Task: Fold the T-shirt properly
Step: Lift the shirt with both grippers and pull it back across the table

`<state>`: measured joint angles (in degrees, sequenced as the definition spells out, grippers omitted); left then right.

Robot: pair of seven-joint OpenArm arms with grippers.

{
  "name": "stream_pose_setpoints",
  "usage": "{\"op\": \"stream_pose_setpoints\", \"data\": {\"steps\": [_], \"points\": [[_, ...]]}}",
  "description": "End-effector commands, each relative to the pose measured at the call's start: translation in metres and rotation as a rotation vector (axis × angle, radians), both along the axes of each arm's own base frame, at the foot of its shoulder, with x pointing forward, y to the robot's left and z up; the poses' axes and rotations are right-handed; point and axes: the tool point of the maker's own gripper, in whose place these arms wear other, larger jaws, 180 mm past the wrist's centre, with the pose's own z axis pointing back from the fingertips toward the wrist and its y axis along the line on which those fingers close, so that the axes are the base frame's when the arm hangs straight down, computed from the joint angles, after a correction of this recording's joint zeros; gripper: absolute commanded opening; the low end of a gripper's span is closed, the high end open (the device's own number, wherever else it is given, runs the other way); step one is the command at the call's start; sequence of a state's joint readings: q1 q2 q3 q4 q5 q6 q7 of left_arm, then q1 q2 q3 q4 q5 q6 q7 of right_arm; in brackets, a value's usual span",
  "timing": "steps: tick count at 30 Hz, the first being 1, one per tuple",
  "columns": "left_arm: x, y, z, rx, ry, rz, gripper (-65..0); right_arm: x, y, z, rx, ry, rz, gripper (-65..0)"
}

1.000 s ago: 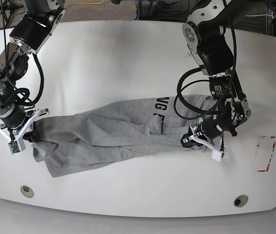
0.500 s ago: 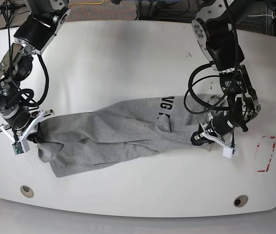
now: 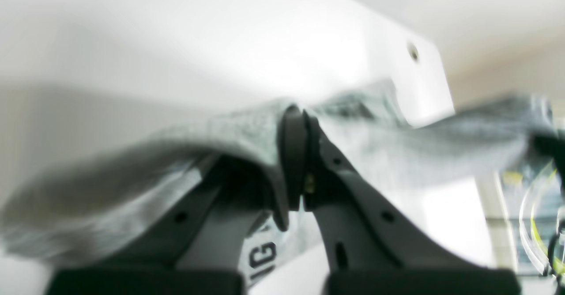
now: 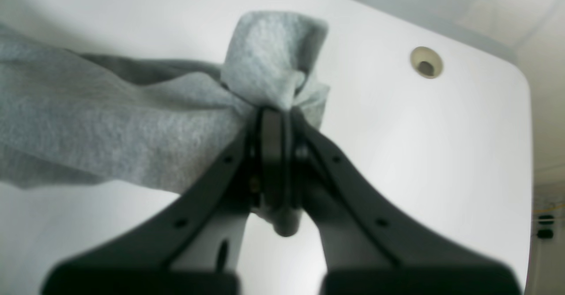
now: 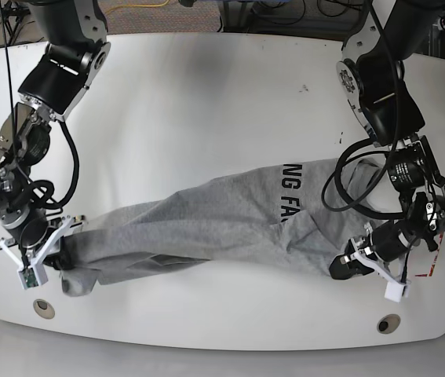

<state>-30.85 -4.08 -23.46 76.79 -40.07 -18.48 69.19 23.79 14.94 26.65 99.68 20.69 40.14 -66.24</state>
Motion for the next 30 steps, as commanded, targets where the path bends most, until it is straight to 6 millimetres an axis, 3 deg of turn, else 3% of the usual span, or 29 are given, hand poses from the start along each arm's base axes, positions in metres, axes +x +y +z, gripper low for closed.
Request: {"op": "stream_pose_setpoints", "data": {"steps": [1,7,9,13,21,26,27,30], "points": [[0.017,0.012,0.057,0.014,-0.151,0.016,-65.0,0.022,-0.002,0.042,0.008,-0.108,0.01,-63.1],[0.026,0.026,0.109,0.085,-0.243,0.005,-65.0,0.044,-0.003,0.08,0.031,-0.175,0.016,-63.1],[0.024,0.029,0.12,0.126,-0.276,-0.006,-65.0,0.051,0.004,0.094,0.018,-0.197,0.036,-63.1],[0.018,0.033,0.138,0.204,-0.343,-0.025,-65.0,0.06,-0.003,0.117,-0.049,-0.217,0.04,-63.1],[0.005,0.07,0.193,0.35,-0.475,0.042,-65.0,0.071,0.0,0.16,-0.104,-0.284,0.046,-63.1],[0.003,0.094,0.248,0.399,-0.577,0.106,-65.0,0.074,0.004,0.188,-0.139,-0.332,0.057,-63.1],[0.001,0.102,0.269,0.409,-0.624,0.129,-65.0,0.075,0.005,0.197,-0.174,-0.341,0.066,-63.1],[-0.006,0.113,0.308,0.437,-0.704,0.167,-65.0,0.076,0.013,0.216,-0.217,-0.37,0.086,-63.1]]}}
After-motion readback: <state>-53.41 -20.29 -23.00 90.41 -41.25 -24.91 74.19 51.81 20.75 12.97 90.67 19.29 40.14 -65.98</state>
